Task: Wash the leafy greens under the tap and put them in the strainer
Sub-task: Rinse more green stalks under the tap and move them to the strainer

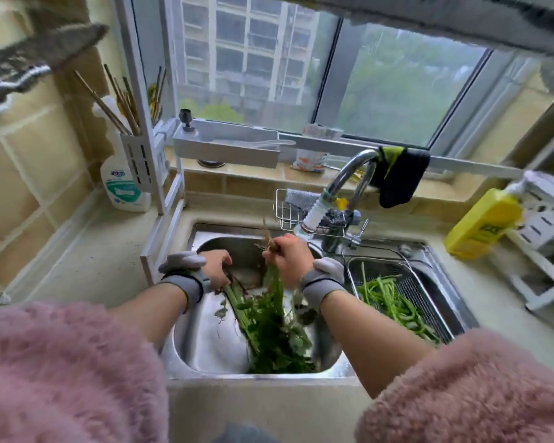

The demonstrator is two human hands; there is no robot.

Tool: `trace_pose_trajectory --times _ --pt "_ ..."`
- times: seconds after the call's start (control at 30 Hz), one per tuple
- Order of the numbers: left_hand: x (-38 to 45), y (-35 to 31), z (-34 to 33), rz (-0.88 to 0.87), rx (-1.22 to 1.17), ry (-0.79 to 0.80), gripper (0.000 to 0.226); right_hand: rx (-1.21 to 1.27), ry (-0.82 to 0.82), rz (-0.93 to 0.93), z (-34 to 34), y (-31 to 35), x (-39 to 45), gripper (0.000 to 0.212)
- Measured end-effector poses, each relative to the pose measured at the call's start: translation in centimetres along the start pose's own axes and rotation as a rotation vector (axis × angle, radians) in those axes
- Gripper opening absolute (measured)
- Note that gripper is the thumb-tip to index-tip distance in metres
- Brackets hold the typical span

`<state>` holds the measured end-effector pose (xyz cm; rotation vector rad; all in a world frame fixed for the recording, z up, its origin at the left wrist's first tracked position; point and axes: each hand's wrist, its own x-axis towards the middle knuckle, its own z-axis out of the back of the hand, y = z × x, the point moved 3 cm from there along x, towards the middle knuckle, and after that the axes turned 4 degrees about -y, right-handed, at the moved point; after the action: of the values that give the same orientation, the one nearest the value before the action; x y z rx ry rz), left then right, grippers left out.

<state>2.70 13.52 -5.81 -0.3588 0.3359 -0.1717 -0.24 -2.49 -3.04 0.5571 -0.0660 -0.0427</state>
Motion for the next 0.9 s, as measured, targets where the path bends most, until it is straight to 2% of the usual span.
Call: trace_pose_trajectory --times 0.2,0.27,0.37,0.47,0.53,0.6,0.73,0.9 --pt "-1.0 -3.8 -0.9 -0.107 -0.424 0.063 0.060 0.189 -0.123 0.005 3.6 2.3 -0.3 0.028" --pt "-0.8 -4.5 -1.1 -0.130 -0.469 0.041 0.046 0.236 -0.143 -0.009 3.7 2.8 -0.4 0.028" --pt "-0.5 -4.7 -1.2 -0.164 -0.429 -0.048 0.012 0.328 -0.142 -0.076 2.8 2.2 -0.1 0.029" --pt "-0.2 -4.1 -1.7 -0.118 -0.485 -0.033 0.007 0.427 -0.060 -0.159 1.7 0.9 -0.2 0.040" --pt "-0.3 -3.4 -2.1 -0.066 -0.524 0.042 0.019 0.469 0.023 -0.251 0.8 -0.7 -0.7 0.049" --pt "-0.1 -2.8 -2.6 -0.014 -0.523 0.112 0.025 0.603 0.086 -0.441 -0.3 -2.7 -1.2 0.047" --pt "0.6 -2.6 -3.1 0.043 -0.497 0.167 0.031 1.028 -0.002 -0.800 -1.1 -5.7 -0.8 0.033" --pt "1.6 -3.1 -4.0 0.095 -0.428 0.227 0.031 1.265 -0.104 -0.891 -1.6 -7.9 1.9 0.040"
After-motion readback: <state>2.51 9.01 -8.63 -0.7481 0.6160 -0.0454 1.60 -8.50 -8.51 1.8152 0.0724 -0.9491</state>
